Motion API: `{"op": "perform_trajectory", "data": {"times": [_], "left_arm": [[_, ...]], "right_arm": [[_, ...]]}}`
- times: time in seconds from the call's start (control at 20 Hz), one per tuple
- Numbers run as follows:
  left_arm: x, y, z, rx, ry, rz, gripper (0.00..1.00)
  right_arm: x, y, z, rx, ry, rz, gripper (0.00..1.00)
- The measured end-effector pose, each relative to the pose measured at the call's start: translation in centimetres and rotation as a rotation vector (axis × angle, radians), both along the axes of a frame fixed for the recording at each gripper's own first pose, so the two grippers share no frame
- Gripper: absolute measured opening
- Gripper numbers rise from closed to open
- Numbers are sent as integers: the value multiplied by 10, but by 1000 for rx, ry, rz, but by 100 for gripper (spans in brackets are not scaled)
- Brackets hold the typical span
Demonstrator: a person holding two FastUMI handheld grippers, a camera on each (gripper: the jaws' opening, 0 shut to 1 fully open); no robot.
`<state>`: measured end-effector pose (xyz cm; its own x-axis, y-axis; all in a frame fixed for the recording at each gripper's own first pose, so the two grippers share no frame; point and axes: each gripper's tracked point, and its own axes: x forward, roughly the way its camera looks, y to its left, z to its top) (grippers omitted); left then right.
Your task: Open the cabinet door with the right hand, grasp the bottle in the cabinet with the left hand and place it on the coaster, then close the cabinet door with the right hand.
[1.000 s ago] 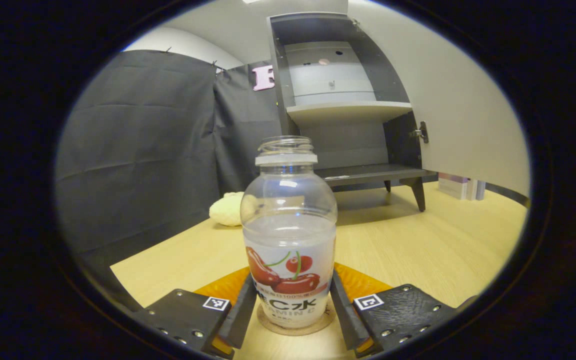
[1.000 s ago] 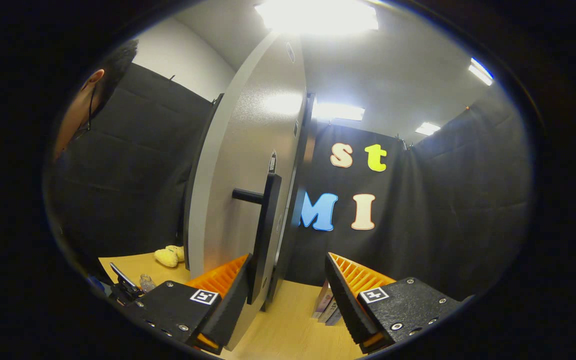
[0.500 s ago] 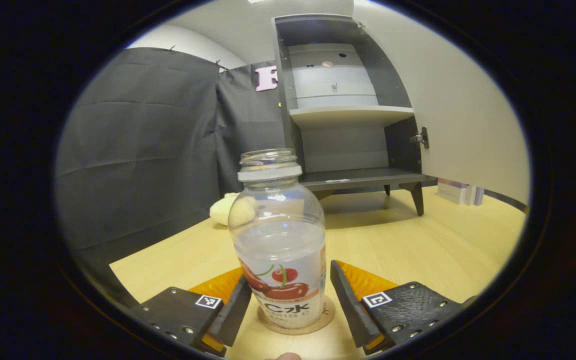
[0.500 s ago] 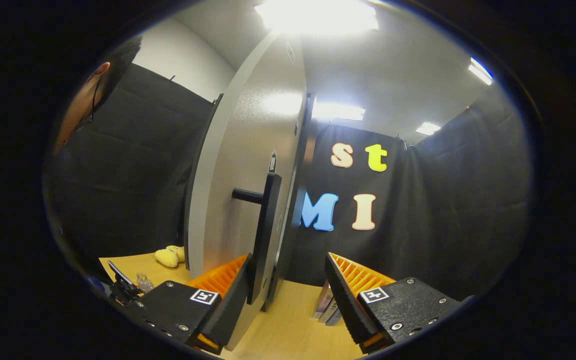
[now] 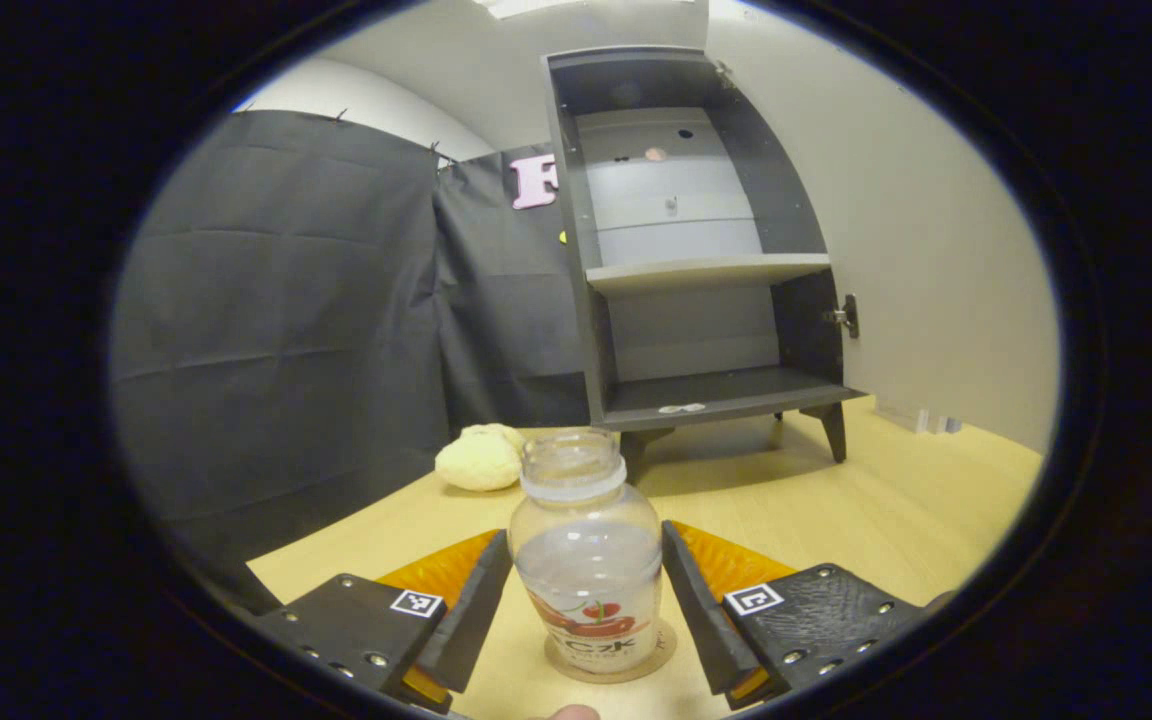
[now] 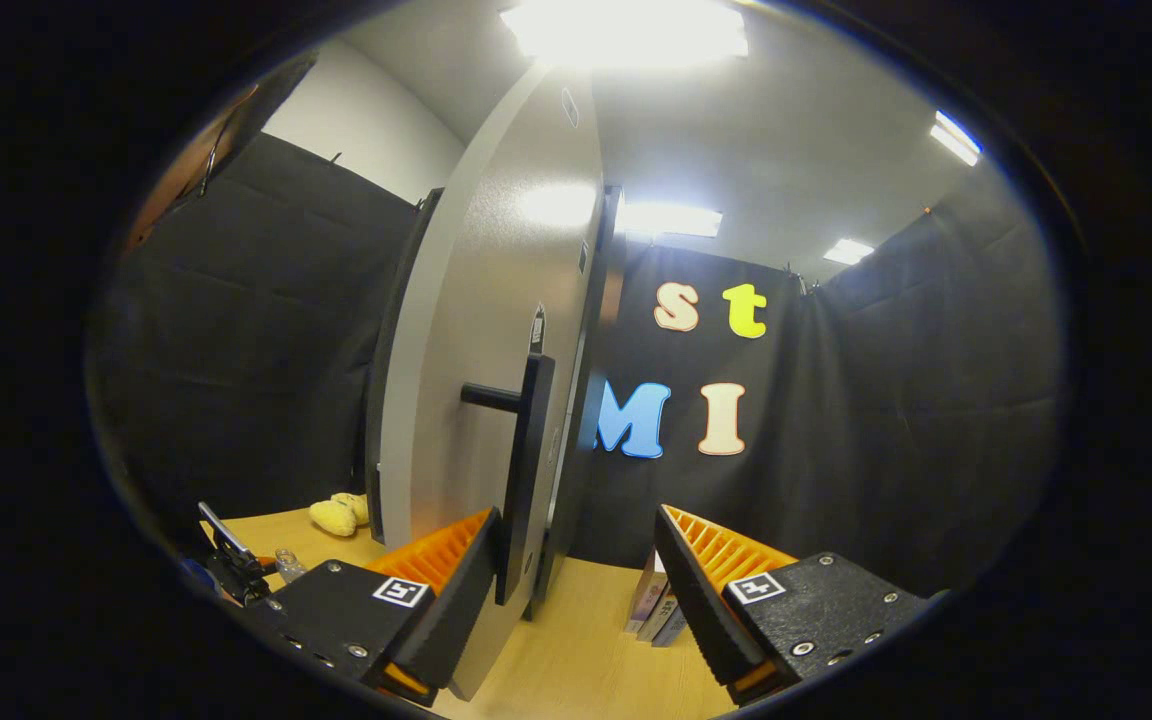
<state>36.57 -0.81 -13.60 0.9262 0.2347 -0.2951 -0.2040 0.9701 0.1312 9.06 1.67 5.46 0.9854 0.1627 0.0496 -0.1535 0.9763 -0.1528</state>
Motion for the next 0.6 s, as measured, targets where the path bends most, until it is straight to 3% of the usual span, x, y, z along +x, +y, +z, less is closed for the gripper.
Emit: {"op": "perform_trajectory", "data": {"times": [0.35, 0.4, 0.45, 0.5, 0.6], "left_arm": [[-4, -8, 40, -2, -25, -16, 86], [-3, -8, 49, -2, -33, -11, 92], [-3, -7, 58, 0, -42, -6, 81], [-3, -5, 68, 4, -52, 1, 92], [-1, -2, 93, 13, -76, 9, 86]], "right_arm": [[-29, -7, 4, 8, -10, -10, 95], [-31, -11, 4, 16, -6, -17, 95], [-33, -16, 4, 21, -4, -28, 95], [-35, -22, 5, 22, -3, -41, 95], [-42, -32, 8, 33, -4, -58, 95]]}}
